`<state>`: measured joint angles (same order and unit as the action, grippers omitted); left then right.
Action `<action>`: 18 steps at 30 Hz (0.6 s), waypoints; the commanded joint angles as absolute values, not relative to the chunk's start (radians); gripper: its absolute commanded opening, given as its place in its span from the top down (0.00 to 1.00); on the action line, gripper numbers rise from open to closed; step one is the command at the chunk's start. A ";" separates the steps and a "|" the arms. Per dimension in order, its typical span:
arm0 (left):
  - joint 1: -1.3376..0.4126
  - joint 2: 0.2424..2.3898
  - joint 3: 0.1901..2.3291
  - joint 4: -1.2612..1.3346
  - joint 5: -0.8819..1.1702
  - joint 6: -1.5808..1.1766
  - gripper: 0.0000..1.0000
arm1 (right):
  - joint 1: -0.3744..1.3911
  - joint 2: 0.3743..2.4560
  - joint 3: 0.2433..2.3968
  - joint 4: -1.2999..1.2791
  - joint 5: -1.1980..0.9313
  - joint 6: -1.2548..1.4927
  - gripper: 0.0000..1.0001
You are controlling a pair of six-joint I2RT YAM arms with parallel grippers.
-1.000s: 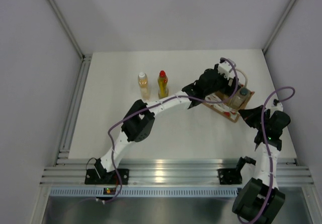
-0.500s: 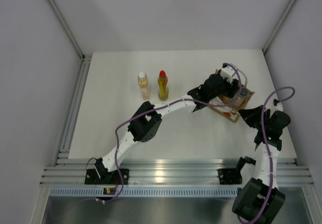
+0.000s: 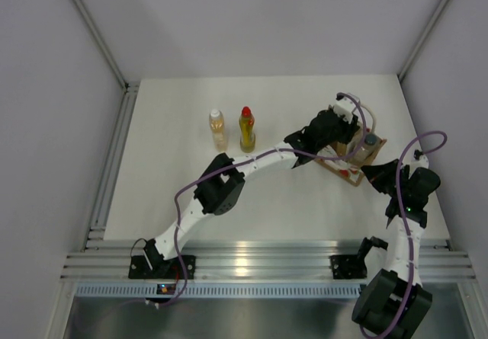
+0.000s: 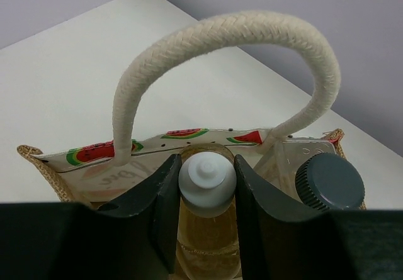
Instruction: Take the personal care products out of the canvas bag
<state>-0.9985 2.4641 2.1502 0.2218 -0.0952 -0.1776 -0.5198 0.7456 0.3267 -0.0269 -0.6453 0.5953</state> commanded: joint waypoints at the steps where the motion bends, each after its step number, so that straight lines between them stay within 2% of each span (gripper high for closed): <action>1: -1.015 2.441 2.210 0.261 -0.098 -0.195 1.00 | -0.512 0.747 0.318 -0.049 -0.664 0.586 0.99; 18: -1.032 2.300 2.276 0.218 -0.170 -0.123 1.00 | -0.512 0.752 0.314 -0.041 -0.657 0.589 0.99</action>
